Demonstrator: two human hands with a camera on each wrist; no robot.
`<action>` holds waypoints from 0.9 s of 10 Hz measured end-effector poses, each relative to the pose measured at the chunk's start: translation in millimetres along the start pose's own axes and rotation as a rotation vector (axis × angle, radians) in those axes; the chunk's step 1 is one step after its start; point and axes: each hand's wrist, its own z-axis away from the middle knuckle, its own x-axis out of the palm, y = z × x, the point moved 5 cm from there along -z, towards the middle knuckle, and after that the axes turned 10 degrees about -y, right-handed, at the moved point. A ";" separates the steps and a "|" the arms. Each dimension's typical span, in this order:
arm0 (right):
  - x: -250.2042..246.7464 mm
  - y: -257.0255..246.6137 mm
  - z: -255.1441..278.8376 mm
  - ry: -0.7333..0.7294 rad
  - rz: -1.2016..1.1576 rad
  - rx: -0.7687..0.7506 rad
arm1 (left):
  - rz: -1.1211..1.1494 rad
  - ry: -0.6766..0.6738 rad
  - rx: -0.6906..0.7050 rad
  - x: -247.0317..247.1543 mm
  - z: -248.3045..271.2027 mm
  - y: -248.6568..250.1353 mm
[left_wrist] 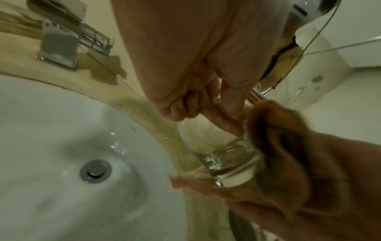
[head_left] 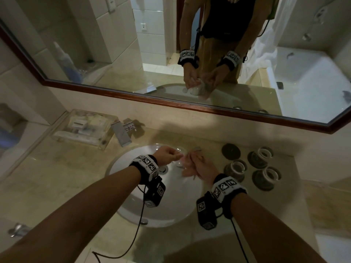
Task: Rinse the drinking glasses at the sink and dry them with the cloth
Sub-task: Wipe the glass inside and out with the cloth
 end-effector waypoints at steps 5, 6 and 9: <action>-13.1 -8.5 5.9 0.129 0.214 0.153 | -0.033 0.027 0.130 10.1 -8.0 20.4; -14.2 -12.7 14.9 0.111 0.044 0.130 | 0.011 0.010 0.112 10.6 -11.2 21.2; -19.4 -15.5 23.6 0.013 -0.265 -0.085 | 0.268 -0.147 -0.056 29.7 -15.7 19.3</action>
